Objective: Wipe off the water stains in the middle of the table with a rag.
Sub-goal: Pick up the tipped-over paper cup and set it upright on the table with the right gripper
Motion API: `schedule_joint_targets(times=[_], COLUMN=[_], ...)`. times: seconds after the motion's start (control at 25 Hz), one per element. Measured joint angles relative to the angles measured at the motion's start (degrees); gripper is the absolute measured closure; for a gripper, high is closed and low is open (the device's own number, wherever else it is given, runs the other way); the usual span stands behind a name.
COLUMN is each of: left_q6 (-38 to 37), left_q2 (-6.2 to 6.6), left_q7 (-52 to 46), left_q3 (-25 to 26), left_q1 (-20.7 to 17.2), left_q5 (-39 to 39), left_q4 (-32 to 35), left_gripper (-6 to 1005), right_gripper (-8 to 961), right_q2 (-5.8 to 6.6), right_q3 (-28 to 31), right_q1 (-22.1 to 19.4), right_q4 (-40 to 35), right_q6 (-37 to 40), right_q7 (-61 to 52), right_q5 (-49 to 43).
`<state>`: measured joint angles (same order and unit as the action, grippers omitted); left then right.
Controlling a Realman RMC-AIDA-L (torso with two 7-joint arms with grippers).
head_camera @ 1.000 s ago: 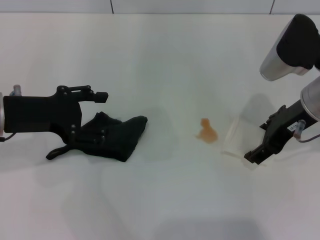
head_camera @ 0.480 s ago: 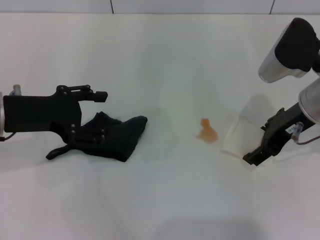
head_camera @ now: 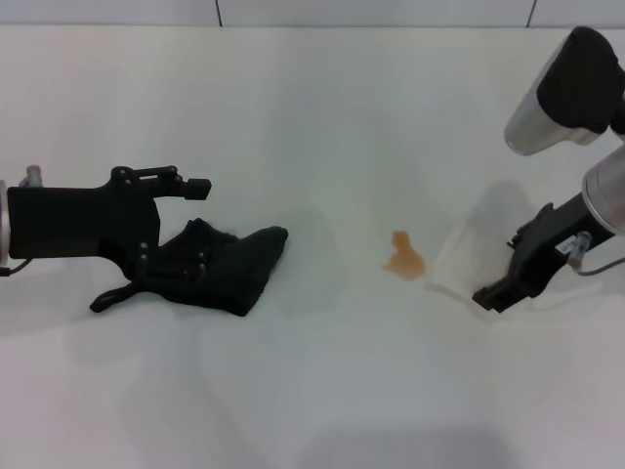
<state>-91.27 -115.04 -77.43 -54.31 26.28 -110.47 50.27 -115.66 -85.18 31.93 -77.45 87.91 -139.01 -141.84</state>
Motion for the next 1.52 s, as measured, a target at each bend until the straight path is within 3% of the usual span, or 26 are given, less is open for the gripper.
schedule_joint_targets(times=[0.36, 0.84, 1.52], left_q6=[0.05, 0.06, 0.23], left_q2=[-0.08, -0.66, -0.7], left_q7=[1.5, 3.86, 5.86], left_q3=[0.0, 0.0, 0.94], left_q1=[-0.36, -0.76, -0.79], left_q5=[0.3, 0.44, 0.51], left_q4=[-0.06, -0.36, -2.39], left_gripper=[137, 138, 137], right_gripper=[290, 289, 290], right_q2=[0.29, 0.47, 0.43], right_q3=[3.09, 8.13, 21.45], right_q1=[-1.58, -5.04, -5.16], right_q4=[-0.41, 1.53, 24.3], right_q6=[-3.35, -11.61, -17.77], right_q7=[3.58, 10.97, 39.1], right_q5=[2.9, 10.47, 33.21])
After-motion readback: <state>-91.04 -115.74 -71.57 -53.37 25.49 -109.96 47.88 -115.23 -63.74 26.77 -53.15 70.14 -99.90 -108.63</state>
